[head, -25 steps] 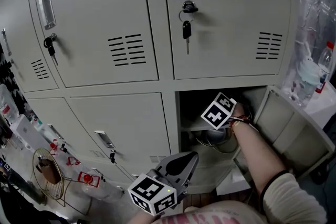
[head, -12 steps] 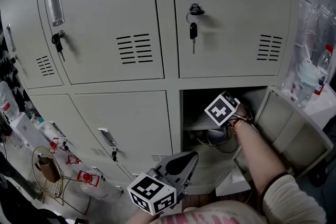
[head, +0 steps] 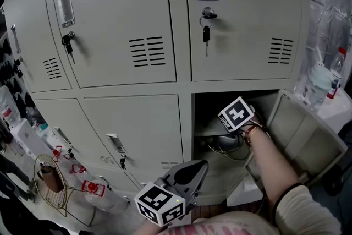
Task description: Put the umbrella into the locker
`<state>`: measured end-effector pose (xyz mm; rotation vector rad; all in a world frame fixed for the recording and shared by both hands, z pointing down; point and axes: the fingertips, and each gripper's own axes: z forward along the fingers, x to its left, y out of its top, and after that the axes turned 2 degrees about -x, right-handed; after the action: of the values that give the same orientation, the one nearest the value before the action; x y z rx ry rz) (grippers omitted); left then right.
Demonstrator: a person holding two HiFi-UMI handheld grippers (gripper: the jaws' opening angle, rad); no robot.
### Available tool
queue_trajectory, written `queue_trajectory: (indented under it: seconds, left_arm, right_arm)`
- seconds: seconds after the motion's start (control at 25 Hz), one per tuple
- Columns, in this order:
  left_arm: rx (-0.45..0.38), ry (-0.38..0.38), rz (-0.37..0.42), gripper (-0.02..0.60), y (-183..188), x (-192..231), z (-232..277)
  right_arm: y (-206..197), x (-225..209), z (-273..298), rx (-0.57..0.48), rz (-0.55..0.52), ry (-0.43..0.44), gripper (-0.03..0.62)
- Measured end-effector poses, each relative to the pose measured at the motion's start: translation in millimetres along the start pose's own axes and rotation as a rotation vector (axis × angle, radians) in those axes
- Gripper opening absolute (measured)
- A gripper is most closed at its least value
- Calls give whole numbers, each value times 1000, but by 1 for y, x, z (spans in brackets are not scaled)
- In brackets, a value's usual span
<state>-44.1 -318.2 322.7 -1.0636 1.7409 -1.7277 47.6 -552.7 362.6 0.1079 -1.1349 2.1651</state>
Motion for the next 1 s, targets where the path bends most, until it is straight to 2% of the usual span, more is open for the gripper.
queue_trajectory:
  seconds: [0.28,0.36,0.48,0.52,0.72,1.0]
  left_arm:
    - [2,17,0,2,0,0,-14]
    - [-1,22,-3,2,1,1,-18]
    - [-8,26,-6,2,3,0,-22]
    - [-10,25,-6,2,3,-1,-23]
    - [-14,10,1,2,3,-10,-25]
    - [-12,-3,-7,2,-1,-25,-30]
  right_arm:
    - [-4,4,-9,-18,73,6,234]
    - [-4,8,-12,-38,117,49,244]
    - [7,28,-20,-112,264,211,399]
    - [10,32,-23,-136,295,235,400]
    - [6,36,-26,-174,255,176,402]
    - [6,38,-54,-279,301,116,399]
